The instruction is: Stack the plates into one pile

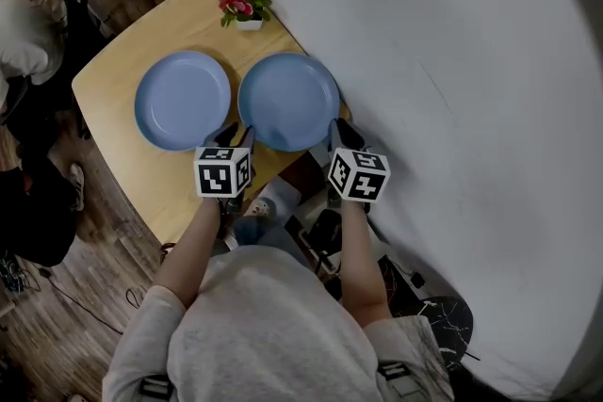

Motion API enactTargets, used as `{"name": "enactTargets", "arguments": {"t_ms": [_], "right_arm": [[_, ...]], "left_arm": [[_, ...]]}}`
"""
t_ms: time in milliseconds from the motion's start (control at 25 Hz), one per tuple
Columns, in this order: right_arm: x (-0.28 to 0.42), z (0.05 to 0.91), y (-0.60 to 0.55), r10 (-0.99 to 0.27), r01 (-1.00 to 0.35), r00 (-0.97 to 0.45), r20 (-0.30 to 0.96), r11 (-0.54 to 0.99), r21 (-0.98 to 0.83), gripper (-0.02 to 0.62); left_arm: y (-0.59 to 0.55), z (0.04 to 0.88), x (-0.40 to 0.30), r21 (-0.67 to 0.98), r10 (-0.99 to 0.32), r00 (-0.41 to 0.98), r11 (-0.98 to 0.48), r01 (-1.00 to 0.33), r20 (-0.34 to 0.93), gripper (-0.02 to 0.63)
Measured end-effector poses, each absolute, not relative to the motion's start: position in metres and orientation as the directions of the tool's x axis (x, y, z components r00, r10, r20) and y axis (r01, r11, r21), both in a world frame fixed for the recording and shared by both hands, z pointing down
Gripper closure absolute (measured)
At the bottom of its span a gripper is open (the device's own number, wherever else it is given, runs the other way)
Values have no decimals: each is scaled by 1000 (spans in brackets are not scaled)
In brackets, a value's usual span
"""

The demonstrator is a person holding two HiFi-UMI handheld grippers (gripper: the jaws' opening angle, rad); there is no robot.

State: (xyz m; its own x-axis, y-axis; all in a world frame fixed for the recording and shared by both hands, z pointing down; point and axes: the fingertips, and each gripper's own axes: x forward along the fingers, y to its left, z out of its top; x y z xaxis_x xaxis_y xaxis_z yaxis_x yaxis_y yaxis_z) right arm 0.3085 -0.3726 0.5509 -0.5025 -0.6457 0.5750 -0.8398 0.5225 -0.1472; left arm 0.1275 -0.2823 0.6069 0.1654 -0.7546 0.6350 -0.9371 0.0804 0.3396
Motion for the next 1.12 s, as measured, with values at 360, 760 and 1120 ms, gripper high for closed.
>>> {"name": "enactTargets", "arguments": {"t_ms": [360,760,1120], "right_arm": [[319,598,-400,-595,-866,-445,669,476,-153,511],[312,630,-417,-526,-851,-427,735,508,-131,511],[321,612,-413,-587,-902,-396,706,391,-180,549]], "left_arm": [[-291,633,125,329,-724,129,142,-934,678,437],[-308,647,129,324,-698,131,151,-934,704,437],[-304,633,126,301,-688,102,176,-937,718,431]]}}
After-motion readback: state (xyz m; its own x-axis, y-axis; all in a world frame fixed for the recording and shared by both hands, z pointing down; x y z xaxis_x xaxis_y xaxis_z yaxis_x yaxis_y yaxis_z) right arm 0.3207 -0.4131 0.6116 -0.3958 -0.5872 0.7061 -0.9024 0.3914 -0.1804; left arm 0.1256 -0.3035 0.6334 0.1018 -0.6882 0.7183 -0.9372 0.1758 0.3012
